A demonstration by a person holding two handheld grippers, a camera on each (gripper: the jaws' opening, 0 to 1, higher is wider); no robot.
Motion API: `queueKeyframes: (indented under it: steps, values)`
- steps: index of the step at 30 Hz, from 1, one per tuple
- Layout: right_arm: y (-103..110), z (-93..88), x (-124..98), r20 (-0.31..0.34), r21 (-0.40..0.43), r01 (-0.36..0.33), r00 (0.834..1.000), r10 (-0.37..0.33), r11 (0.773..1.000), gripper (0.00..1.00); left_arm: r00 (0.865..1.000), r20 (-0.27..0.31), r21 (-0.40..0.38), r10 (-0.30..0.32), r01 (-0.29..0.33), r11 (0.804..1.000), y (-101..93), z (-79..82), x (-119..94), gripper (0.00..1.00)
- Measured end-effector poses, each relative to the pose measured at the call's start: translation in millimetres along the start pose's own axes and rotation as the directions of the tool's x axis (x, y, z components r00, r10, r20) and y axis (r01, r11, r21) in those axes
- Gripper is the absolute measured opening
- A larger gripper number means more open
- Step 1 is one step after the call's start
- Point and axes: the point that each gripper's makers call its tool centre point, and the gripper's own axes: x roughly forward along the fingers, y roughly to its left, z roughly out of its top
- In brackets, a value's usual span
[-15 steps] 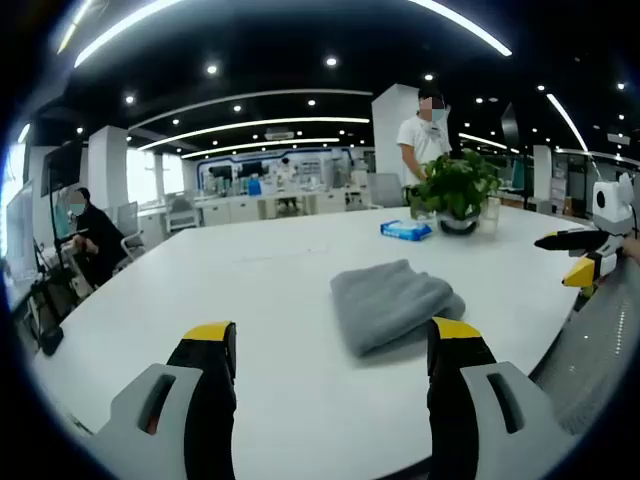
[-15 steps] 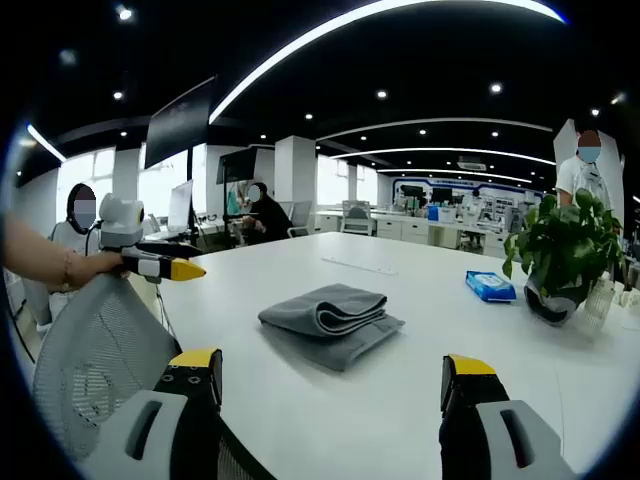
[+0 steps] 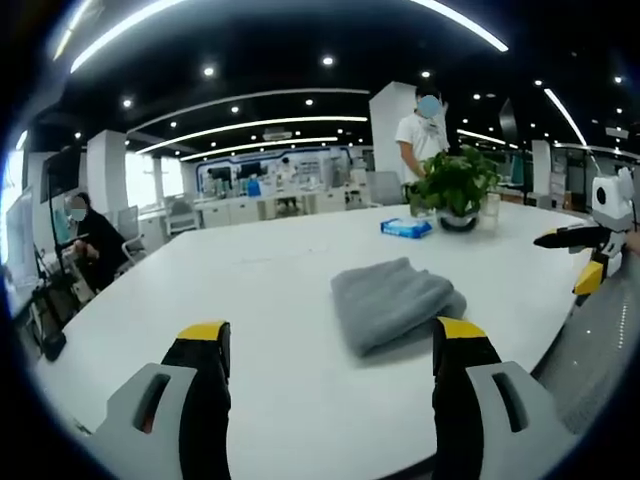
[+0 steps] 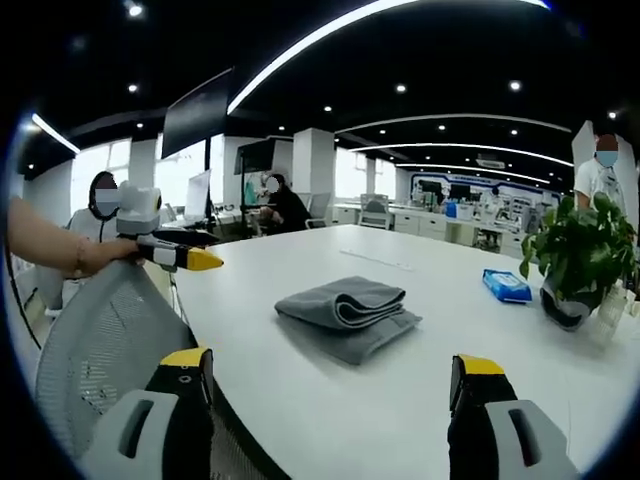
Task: Open the folded towel by lifting each exposed corner and separating the folded layers until the towel lies flat within the target outline without major curled edges
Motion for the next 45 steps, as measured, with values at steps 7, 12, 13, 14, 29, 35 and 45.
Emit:
queueKeyframes:
  steps: [7,12,13,14,29,35,45]
  values:
    - [-8,-0.8,-2,0.004,0.025,0.038,0.999,-0.038,0.999,0.95,1.0,0.004,-0.006,0.003,-0.003,1.0,-1.4,1.7,0,0.87]
    - [-10,2.1,-3,0.023,0.044,0.042,0.999,-0.043,0.998,0.95,0.998,0.046,-0.001,0.042,-0.042,0.999,5.1,9.7,-2,0.99]
    - [-10,2.1,-3,0.023,0.042,0.043,0.999,-0.044,0.998,0.95,0.998,0.043,0.005,0.045,-0.045,0.999,5.5,9.0,-2,0.99]
    - [-9,2.0,-3,0.022,0.036,0.042,0.999,-0.043,0.998,0.95,0.998,0.046,0.003,0.038,-0.038,0.999,2.5,9.5,-2,0.99]
    - [-10,3.2,-4,0.025,-0.005,0.06,0.998,-0.06,0.998,1.0,1.0,-0.001,0.006,0.022,-0.022,1.0,0.8,0.4,-1,0.95]
    - [-12,-7.5,-2,-0.027,0.025,0.06,0.998,-0.059,0.998,1.0,1.0,-0.004,-0.008,0.012,-0.012,1.0,-0.7,0.0,-1,0.92]
    - [-9,-10.0,-2,-0.043,0.019,0.04,0.998,-0.039,0.999,1.0,1.0,0.006,-0.016,0.009,-0.009,1.0,-0.3,2.2,-2,0.9]
